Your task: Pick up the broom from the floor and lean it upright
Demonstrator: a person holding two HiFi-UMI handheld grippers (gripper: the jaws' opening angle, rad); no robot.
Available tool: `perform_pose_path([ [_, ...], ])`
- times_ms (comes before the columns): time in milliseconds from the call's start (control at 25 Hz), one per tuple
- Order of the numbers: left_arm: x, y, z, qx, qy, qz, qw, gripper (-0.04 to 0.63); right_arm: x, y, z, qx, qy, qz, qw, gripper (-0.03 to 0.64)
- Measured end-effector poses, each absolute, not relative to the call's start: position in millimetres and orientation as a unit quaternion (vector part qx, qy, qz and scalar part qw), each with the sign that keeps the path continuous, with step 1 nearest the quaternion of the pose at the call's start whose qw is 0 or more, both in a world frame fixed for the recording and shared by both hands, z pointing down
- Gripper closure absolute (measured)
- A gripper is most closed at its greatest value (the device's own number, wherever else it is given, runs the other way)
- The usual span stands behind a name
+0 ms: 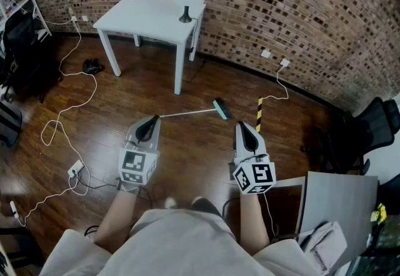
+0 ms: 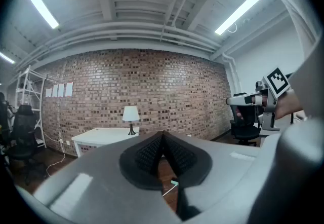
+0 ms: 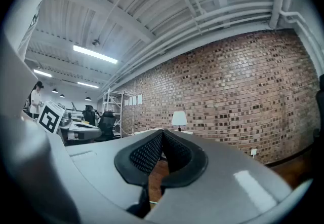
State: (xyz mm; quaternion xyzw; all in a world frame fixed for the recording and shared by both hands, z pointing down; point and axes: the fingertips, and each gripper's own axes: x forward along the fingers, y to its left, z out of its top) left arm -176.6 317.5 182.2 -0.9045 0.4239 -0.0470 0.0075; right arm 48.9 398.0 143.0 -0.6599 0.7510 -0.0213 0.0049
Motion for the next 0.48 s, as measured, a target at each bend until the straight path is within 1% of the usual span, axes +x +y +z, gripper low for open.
perform_pose_path([
  [200, -186.8, 305.8, 190.0, -0.904, 0.424, -0.050, -0.008, 0.595, 39.9, 389.2, 144.5, -0.659, 0.752, -0.024, 0.000, 0.603],
  [480, -175.2, 283.2, 206.2, -0.901, 0.427, -0.069, -0.014, 0.594, 58.1, 364.9, 165.2, -0.658, 0.752, -0.041, 0.001, 0.603],
])
